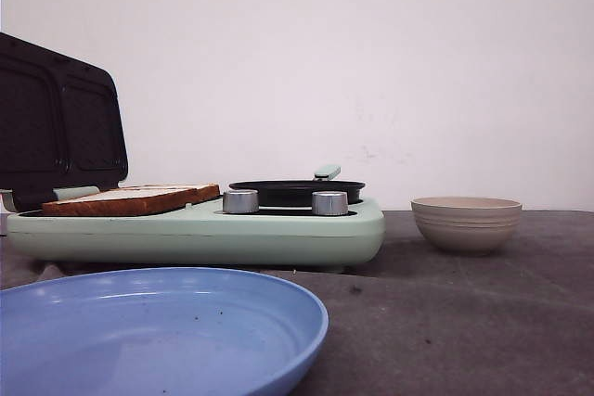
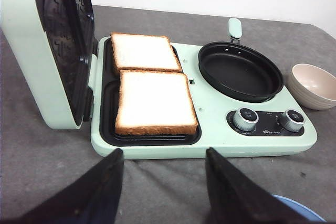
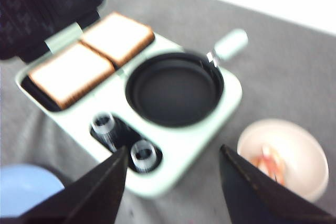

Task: Make breakfast with bread and shrimp
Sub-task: 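Raise the right gripper away from the sandwich press, then move the left gripper to the sandwich-press lid handle and grasp it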

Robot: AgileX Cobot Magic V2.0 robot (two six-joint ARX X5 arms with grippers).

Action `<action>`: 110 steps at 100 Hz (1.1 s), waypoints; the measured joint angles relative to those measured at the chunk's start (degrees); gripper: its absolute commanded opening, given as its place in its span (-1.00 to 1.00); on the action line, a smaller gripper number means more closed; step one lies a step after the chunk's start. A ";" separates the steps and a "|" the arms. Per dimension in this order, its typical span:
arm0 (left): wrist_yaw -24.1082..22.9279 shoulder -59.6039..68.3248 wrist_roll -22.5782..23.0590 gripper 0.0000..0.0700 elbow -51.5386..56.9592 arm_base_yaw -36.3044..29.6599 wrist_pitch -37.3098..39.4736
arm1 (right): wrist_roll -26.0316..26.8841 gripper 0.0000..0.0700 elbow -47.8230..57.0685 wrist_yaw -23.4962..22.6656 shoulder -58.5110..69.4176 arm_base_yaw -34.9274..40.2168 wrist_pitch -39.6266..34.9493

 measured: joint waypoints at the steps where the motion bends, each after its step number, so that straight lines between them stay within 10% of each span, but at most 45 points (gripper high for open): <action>1: 0.00 0.00 0.00 -0.34 0.00 0.00 0.00 | 0.00 -0.03 -0.90 0.00 -0.72 0.00 0.52; 44: 0.00 0.00 0.00 -0.34 0.00 0.00 0.00 | 6.19 -0.03 -31.82 1.16 -24.44 0.04 11.52; 110: -0.20 0.00 -6.08 -0.34 0.00 0.00 0.52 | 7.65 -0.03 -33.22 2.43 -26.36 0.04 13.70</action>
